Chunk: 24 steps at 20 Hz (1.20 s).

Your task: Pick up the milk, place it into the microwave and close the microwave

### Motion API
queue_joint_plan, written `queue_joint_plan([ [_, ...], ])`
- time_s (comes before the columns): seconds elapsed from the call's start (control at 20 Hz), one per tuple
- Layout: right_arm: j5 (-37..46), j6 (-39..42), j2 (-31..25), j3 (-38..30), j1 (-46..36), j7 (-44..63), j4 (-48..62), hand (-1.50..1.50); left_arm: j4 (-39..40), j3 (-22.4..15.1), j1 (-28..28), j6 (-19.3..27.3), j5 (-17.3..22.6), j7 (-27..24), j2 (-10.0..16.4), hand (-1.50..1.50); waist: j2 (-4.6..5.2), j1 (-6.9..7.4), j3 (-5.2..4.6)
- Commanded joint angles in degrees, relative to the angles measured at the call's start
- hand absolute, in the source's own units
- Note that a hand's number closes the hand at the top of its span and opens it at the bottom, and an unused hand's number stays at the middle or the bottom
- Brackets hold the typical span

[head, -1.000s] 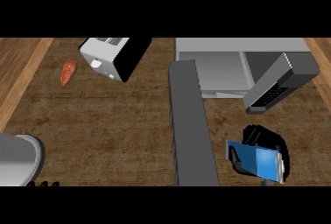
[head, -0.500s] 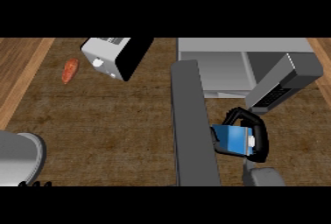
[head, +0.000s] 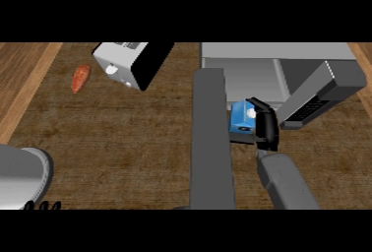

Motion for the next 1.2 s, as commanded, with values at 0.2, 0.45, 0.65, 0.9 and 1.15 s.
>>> queue_joint_plan([
  [0.2, -3.59, -2.27, 0.30, -8.20, -16.12, -6.76, 24.08, 1.50, -1.64, -0.39, 2.72, -0.55, -1.27, -1.38, 0.05, -1.50, 0.53, 1.60, 0.10],
  [0.45, -1.08, -4.58, -4.43, -10.53, -20.13, -11.12, 34.08, 1.50, 0.73, 1.50, 0.74, -2.46, 1.14, -1.59, 0.87, -1.50, 0.88, 1.94, 0.10],
  [0.65, 0.92, -10.07, -3.70, -10.36, -23.65, -11.05, 39.61, 1.50, 0.50, 2.33, -1.74, -3.54, 1.98, 0.23, 2.48, -1.50, 1.72, 3.61, 0.19],
  [0.9, 1.68, -7.15, -8.76, -10.77, -26.17, -12.01, 43.31, 1.50, 1.80, 1.86, -3.72, -2.99, 1.74, 1.03, 1.75, -1.50, 2.23, 4.00, 0.25],
  [1.15, 3.83, -12.17, -9.09, -9.90, -25.92, -15.84, 45.41, 1.50, 0.56, 1.94, -3.07, -2.43, 1.16, 1.92, 2.10, -1.50, 2.39, 4.50, 0.33],
])
